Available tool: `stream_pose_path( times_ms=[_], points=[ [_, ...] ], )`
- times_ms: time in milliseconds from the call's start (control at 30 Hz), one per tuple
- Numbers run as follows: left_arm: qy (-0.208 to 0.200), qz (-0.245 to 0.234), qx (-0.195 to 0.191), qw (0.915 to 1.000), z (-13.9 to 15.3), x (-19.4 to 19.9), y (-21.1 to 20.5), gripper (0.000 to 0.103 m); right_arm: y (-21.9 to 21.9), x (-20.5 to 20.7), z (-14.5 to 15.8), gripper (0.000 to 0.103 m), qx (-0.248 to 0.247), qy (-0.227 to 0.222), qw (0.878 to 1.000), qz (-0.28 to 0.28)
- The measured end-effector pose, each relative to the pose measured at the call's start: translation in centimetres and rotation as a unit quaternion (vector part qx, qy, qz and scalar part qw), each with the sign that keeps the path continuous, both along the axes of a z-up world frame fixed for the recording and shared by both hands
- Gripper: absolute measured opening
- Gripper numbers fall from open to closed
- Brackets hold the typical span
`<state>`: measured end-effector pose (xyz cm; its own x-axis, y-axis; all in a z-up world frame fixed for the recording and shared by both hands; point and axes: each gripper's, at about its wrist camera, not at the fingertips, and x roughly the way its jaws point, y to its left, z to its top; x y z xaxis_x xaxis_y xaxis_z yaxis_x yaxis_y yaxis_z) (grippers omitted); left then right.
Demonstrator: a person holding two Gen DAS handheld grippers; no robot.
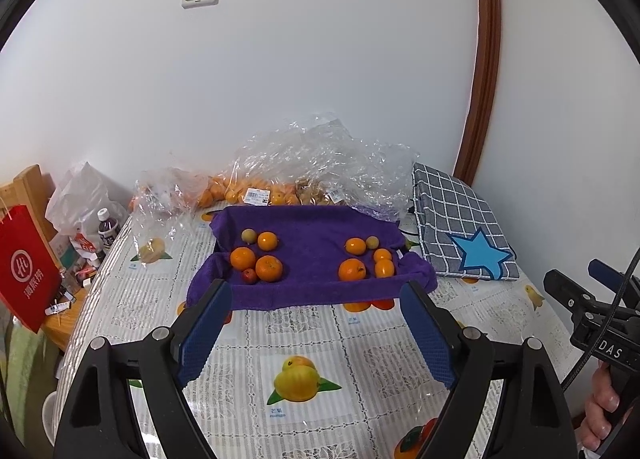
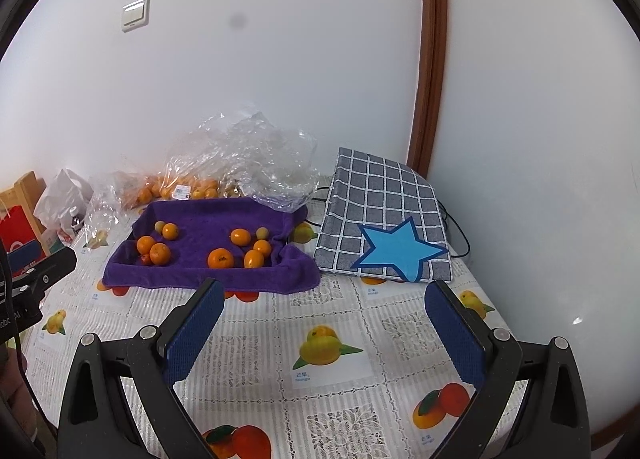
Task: Organize fruits
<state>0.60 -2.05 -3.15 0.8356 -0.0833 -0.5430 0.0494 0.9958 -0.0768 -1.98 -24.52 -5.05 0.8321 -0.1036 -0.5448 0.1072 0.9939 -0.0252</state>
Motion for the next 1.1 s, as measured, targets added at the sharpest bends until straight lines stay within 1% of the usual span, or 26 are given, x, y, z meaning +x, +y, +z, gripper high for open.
stream_pose_path(
  times_ms=[800,1100],
  points=[
    [-0.005,0.0,0.008,1.0,0.19,0.02,-0.21,0.087,-0.26,-0.27,0.24,0.099,0.008,-0.005,1.0,-0.002],
    [-0.005,0.003,0.003,1.0,0.0,0.05,-0.05,0.087,-0.23,-0.17,0.14,0.099,0.004,-0.003,1.0,0.0]
  ],
)
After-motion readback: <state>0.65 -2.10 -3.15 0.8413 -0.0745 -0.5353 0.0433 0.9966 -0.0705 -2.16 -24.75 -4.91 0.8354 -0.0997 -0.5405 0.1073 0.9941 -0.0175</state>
